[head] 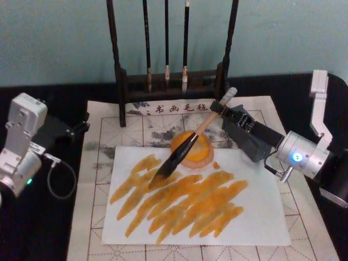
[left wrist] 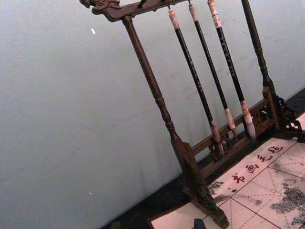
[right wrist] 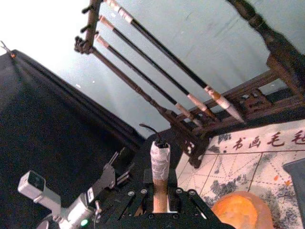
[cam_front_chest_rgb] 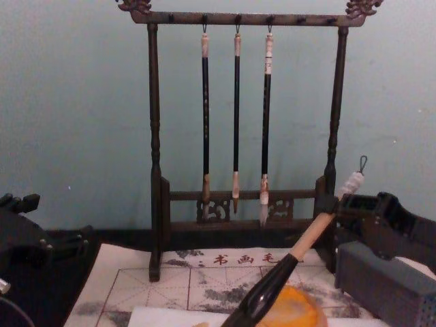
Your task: Pick up the brush from the inkstone, write on the paper, then place the brush back to its original position.
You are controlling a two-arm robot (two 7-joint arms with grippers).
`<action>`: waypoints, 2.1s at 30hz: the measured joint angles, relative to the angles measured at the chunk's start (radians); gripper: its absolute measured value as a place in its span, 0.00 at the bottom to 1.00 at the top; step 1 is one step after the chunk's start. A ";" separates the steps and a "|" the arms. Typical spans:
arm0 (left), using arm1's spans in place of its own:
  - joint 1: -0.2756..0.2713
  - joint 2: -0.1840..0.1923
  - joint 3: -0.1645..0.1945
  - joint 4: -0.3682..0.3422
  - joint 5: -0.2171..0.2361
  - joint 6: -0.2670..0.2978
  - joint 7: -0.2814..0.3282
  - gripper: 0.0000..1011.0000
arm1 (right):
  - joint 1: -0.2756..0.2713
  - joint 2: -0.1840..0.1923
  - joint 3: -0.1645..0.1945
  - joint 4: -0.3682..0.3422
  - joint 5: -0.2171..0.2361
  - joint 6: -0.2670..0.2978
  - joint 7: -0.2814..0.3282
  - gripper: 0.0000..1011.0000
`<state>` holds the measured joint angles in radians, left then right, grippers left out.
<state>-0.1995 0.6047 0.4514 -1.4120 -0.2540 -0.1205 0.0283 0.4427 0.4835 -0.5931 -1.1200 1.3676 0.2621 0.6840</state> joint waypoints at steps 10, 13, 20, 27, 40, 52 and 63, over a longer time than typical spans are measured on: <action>0.000 0.000 0.000 0.000 0.000 0.000 0.000 0.99 | -0.034 0.000 0.042 -0.029 0.041 -0.036 -0.062 0.18; 0.000 0.000 0.000 0.000 0.000 0.000 0.000 0.99 | -0.046 0.001 0.057 -0.038 0.052 -0.054 -0.084 0.18; 0.000 0.000 0.000 0.000 0.000 0.000 0.000 0.99 | -0.069 0.002 0.090 -0.053 0.067 -0.093 -0.133 0.18; 0.000 0.000 0.000 0.000 0.000 0.000 0.000 0.99 | -0.091 -0.005 0.116 -0.067 0.071 -0.129 -0.178 0.18; 0.000 0.000 0.000 0.000 0.000 0.000 0.000 0.99 | -0.123 -0.034 0.167 -0.084 0.072 -0.192 -0.262 0.18; 0.000 0.000 0.000 0.000 0.000 0.000 0.000 0.99 | -0.142 -0.052 0.194 -0.089 0.068 -0.206 -0.293 0.18; 0.000 0.000 0.000 0.000 0.000 0.000 0.000 0.99 | -0.144 -0.060 0.198 -0.069 0.065 -0.185 -0.297 0.18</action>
<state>-0.1995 0.6047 0.4514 -1.4120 -0.2539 -0.1205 0.0283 0.2988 0.4237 -0.3948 -1.1892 1.4324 0.0775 0.3869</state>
